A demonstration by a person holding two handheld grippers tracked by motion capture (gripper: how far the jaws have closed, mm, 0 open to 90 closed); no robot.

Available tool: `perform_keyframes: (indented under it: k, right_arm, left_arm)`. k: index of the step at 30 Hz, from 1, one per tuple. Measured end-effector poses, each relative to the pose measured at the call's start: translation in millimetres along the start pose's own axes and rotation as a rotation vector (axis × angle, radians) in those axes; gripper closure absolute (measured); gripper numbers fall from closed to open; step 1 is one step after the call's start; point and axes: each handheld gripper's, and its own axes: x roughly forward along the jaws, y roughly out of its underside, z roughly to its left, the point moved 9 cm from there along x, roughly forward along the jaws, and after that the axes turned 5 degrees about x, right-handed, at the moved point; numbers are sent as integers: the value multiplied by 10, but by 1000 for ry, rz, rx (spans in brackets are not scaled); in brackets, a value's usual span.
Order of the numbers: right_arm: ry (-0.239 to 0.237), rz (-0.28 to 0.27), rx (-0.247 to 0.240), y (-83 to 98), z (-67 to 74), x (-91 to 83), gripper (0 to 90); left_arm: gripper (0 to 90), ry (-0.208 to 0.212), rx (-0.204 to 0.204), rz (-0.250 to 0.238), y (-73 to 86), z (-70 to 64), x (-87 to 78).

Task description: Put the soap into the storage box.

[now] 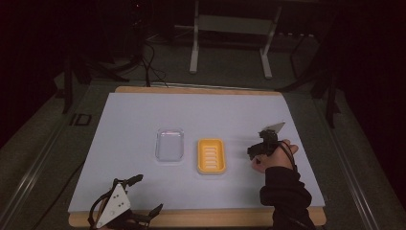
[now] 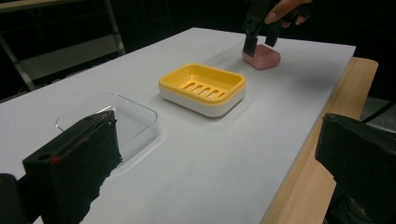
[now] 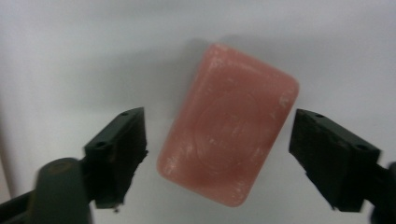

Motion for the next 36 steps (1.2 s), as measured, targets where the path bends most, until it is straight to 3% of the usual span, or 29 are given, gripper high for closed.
perform_keyframes:
  k: [3,8,10,15,20,25,36]
  right_arm:
    - [32,29,-17,9,-30,73,228]
    - [66,17,-46,-10,-38,97,297]
    - [84,28,-88,-2,-42,124,320]
    - [62,62,-95,21,-50,187,358]
    - [67,83,-143,28,-24,170,367]
    - [58,92,-162,42,3,156,369]
    - [82,62,-197,-14,60,-28,371]
  left_arm:
    - [3,0,2,2,2,1,0]
    - [3,1,2,1,2,-1,2]
    - [3,2,3,2,3,-3,2]
    - [3,3,4,5,6,-9,5]
    - [3,2,6,5,6,-8,10]
    - [3,0,3,4,5,1,3]
    - [3,0,1,5,6,0,8]
